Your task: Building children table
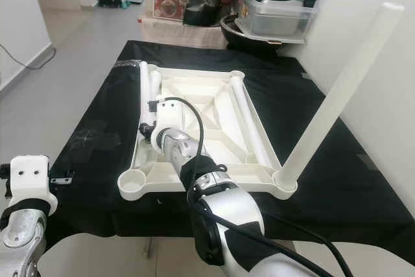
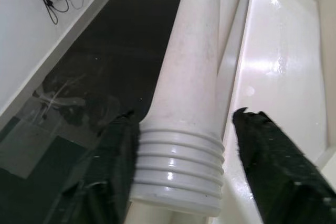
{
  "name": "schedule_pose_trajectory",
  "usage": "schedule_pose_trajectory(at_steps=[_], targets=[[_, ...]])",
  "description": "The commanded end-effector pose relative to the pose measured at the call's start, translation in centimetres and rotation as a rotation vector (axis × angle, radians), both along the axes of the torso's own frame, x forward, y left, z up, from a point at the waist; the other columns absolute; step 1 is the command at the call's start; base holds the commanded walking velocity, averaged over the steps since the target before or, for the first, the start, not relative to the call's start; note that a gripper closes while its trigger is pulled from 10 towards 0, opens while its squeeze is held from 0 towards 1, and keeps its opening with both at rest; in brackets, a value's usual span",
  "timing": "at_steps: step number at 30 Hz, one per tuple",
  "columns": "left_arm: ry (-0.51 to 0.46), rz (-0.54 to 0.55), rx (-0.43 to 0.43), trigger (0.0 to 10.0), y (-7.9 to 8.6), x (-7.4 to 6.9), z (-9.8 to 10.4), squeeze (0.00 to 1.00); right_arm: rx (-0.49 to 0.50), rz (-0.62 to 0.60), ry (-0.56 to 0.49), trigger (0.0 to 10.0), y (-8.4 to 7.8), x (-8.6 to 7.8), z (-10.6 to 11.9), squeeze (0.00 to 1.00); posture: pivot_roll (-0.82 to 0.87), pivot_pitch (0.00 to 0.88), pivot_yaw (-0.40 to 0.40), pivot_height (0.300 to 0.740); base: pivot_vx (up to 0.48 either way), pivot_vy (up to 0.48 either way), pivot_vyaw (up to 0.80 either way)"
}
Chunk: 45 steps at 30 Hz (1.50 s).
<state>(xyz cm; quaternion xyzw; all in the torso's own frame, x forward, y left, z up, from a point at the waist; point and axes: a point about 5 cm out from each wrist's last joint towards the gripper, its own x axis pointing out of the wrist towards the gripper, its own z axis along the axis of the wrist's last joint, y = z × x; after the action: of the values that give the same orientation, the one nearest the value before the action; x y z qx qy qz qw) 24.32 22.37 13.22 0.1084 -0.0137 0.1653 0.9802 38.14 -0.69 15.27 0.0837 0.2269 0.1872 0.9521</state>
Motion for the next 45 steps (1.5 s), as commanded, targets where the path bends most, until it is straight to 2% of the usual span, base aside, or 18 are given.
schedule_pose_trajectory(at_steps=[1,7,8,9,10,16,26,27,28,29,38,45], targets=[[0.02,0.003,0.01,10.0,-0.1,0.2,-0.3,0.0,-0.035,-0.023,0.078,10.0,-0.8,-0.6,-2.0,1.0,0.18,0.0,-0.124,0.74,0.0,0.0,0.0],[0.025,0.004,0.009,10.0,-0.1,0.3,-0.4,0.0,-0.041,0.012,0.08,10.0,0.5,-0.8,-1.4,1.0,0.18,0.0,-0.127,0.74,0.0,0.0,0.0],[0.025,0.005,0.01,10.0,-0.1,0.3,-0.4,0.0,-0.046,0.019,0.092,10.0,0.7,-1.0,-1.7,0.95,0.18,0.0,-0.128,0.74,0.0,0.0,0.0],[0.025,0.005,0.01,10.0,-0.1,0.3,-0.4,0.0,-0.046,0.019,0.092,10.0,0.7,-1.0,-1.7,0.95,0.18,0.0,-0.128,0.74,0.0,0.0,0.0],[0.025,0.005,0.01,10.0,-0.1,0.3,-0.4,0.0,-0.05,0.024,0.101,10.0,0.8,-1.2,-2.0,0.0,0.18,0.0,-0.128,0.74,0.0,0.0,0.0],[0.025,0.012,0.01,10.0,-0.1,0.3,-0.4,0.0,-0.059,0.035,0.112,10.0,1.2,-1.6,-2.6,0.0,0.19,0.0,-0.136,0.74,0.0,0.0,0.0],[0.025,0.015,0.01,10.0,-0.1,0.3,-0.5,0.0,-0.051,0.025,0.107,10.0,1.0,-1.6,-2.6,0.0,0.18,0.0,-0.137,0.74,0.0,0.0,0.0],[0.025,0.012,0.01,10.0,-0.2,0.3,-0.6,0.0,-0.026,0.017,0.095,0.5,1.0,-1.5,-2.6,0.0,0.18,0.0,-0.136,0.74,0.0,0.0,0.0],[0.025,0.012,0.01,10.0,-0.2,0.3,-0.6,0.0,-0.026,0.017,0.095,0.5,1.0,-1.5,-2.6,0.0,0.18,0.0,-0.136,0.74,0.0,0.0,0.0],[0.025,0.011,0.01,10.0,-0.2,0.4,-0.6,0.0,-0.012,0.014,0.087,0.0,1.0,-1.4,-2.5,0.0,0.18,0.0,-0.137,0.74,0.0,0.0,0.0],[0.029,0.003,0.016,10.0,-0.2,0.5,-0.6,0.0,0.019,0.031,0.044,0.0,1.1,-1.2,-1.9,0.0,0.18,0.0,-0.131,0.74,0.0,0.0,0.0],[0.033,-0.006,0.02,10.0,-0.2,0.6,-0.7,0.0,0.02,0.025,0.039,0.0,0.5,-1.0,-2.0,0.0,0.18,0.0,-0.123,0.74,0.0,0.0,0.0]])
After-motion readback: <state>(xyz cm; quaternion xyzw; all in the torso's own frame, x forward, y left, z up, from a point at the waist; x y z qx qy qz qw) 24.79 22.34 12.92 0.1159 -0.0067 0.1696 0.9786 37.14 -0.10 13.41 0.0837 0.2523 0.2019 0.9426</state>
